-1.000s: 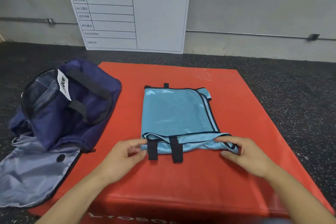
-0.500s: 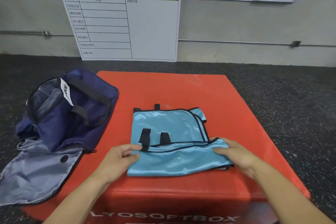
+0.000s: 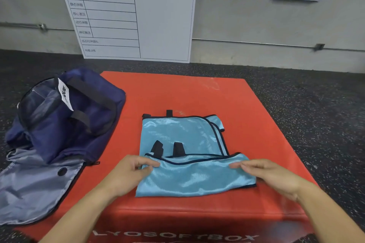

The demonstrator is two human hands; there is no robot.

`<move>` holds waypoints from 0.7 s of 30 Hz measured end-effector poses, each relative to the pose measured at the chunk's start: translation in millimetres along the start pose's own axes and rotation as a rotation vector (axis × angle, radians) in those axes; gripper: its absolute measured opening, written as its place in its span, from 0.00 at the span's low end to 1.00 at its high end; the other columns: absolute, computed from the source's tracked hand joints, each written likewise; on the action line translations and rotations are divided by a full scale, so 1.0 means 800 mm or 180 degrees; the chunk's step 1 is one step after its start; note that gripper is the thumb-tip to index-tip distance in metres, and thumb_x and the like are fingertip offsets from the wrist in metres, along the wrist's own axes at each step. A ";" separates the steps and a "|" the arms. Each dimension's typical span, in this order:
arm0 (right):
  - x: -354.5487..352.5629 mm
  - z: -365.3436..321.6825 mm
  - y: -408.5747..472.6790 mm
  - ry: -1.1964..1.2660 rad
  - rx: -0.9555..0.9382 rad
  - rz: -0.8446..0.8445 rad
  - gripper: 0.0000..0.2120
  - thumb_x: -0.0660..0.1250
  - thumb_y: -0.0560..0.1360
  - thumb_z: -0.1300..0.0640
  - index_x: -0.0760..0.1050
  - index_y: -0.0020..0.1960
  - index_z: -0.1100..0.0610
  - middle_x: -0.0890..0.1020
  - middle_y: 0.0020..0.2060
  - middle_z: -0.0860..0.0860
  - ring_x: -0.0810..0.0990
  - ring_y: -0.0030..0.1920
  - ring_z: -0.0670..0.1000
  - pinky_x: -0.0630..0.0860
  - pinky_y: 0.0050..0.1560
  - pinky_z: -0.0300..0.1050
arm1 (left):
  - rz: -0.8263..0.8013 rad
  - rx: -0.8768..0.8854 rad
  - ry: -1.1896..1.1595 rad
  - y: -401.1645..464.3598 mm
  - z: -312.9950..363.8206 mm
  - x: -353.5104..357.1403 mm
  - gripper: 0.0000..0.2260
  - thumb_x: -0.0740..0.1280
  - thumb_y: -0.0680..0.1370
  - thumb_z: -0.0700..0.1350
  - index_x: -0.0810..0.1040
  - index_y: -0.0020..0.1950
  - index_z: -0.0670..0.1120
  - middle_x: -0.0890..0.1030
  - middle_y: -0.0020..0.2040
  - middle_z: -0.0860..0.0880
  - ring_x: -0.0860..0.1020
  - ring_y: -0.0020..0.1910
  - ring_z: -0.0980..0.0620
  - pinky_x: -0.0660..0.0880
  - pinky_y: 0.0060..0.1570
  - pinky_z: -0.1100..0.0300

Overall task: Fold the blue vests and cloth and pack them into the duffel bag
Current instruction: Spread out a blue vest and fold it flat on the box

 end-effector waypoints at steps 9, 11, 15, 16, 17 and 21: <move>-0.003 -0.031 0.057 0.0401 -0.0792 0.0790 0.16 0.75 0.73 0.65 0.86 0.57 0.50 0.85 0.58 0.45 0.80 0.64 0.43 0.71 0.66 0.41 | 0.0403 0.0066 -0.0404 -0.011 0.000 -0.016 0.16 0.71 0.76 0.45 0.84 0.59 0.64 0.75 0.46 0.54 0.71 0.43 0.54 0.67 0.49 0.59; 0.003 -0.024 0.066 0.0448 -0.0699 0.0674 0.18 0.74 0.74 0.68 0.85 0.58 0.49 0.85 0.58 0.45 0.81 0.63 0.46 0.72 0.68 0.44 | 0.0507 -0.0040 -0.0509 -0.015 -0.005 -0.016 0.18 0.71 0.77 0.38 0.84 0.60 0.60 0.81 0.55 0.60 0.80 0.52 0.62 0.71 0.55 0.68; 0.019 -0.002 0.067 0.0225 -0.0399 0.0420 0.20 0.74 0.74 0.70 0.85 0.58 0.49 0.85 0.59 0.46 0.83 0.60 0.45 0.77 0.63 0.40 | 0.0492 -0.0186 -0.0456 -0.027 -0.005 -0.012 0.22 0.68 0.78 0.32 0.81 0.65 0.56 0.81 0.63 0.61 0.74 0.65 0.68 0.67 0.67 0.68; 0.021 0.003 0.063 0.0219 -0.0318 0.0382 0.20 0.74 0.73 0.70 0.85 0.58 0.49 0.86 0.58 0.48 0.84 0.59 0.47 0.78 0.62 0.41 | 0.0466 -0.0208 -0.0433 -0.030 -0.005 -0.011 0.22 0.68 0.78 0.32 0.80 0.66 0.55 0.80 0.64 0.61 0.74 0.65 0.69 0.66 0.68 0.67; 0.022 0.006 0.059 0.0232 -0.0256 0.0359 0.20 0.74 0.73 0.70 0.85 0.58 0.50 0.86 0.58 0.50 0.84 0.58 0.48 0.78 0.62 0.42 | 0.0443 -0.0212 -0.0405 -0.032 -0.002 -0.010 0.22 0.68 0.79 0.33 0.80 0.67 0.55 0.80 0.64 0.62 0.73 0.65 0.70 0.65 0.68 0.67; 0.023 0.020 0.040 0.0099 -0.0132 0.0282 0.20 0.75 0.72 0.69 0.86 0.56 0.47 0.84 0.60 0.46 0.82 0.61 0.45 0.75 0.67 0.43 | 0.0368 -0.0171 -0.0249 -0.045 0.004 -0.006 0.22 0.67 0.79 0.33 0.79 0.68 0.54 0.78 0.65 0.63 0.70 0.61 0.78 0.63 0.58 0.80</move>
Point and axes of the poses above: each hand's wrist, its own y-axis towards the middle knuckle, its own x-axis out of the palm, z = x × y, the point moved 5 cm from there along y, towards the middle knuckle
